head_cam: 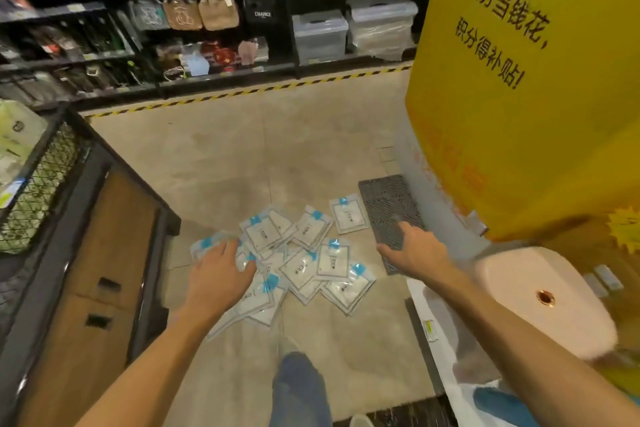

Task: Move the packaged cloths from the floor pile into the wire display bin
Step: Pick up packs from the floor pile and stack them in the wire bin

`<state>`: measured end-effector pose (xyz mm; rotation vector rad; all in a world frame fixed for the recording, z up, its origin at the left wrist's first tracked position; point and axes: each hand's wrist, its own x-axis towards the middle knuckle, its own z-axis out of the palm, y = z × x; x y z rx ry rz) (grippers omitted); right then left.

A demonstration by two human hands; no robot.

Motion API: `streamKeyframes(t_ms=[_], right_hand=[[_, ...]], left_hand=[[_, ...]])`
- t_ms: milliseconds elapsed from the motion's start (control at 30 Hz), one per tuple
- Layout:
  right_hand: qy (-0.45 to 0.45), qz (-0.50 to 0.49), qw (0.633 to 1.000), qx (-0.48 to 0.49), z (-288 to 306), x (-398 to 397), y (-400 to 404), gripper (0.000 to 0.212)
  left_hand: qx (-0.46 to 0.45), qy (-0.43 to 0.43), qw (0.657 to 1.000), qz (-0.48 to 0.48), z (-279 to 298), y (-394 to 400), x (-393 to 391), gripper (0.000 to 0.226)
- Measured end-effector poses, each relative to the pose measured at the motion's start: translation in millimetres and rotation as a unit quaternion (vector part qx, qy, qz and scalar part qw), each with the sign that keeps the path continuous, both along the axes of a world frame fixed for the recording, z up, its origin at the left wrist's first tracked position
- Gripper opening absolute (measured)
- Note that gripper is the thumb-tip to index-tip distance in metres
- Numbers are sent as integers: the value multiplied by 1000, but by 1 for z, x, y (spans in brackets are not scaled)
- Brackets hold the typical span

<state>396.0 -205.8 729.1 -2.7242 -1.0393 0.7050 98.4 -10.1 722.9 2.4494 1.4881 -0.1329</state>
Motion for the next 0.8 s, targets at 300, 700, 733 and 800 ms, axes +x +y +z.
streamKeyframes(t_ms=[300, 700, 733, 800], right_hand=[[-7, -83, 996, -44, -42, 50, 91, 62], [22, -88, 993, -79, -255, 118, 234, 71], [30, -85, 992, -86, -286, 123, 243, 73], [44, -74, 992, -91, -352, 132, 257, 70]], left_hand=[[-66, 61, 993, -80, -79, 133, 82, 66], [-118, 90, 986, -74, -292, 253, 160, 70], [-123, 94, 985, -70, -322, 259, 165, 70], [-123, 110, 984, -64, -385, 269, 174, 71]])
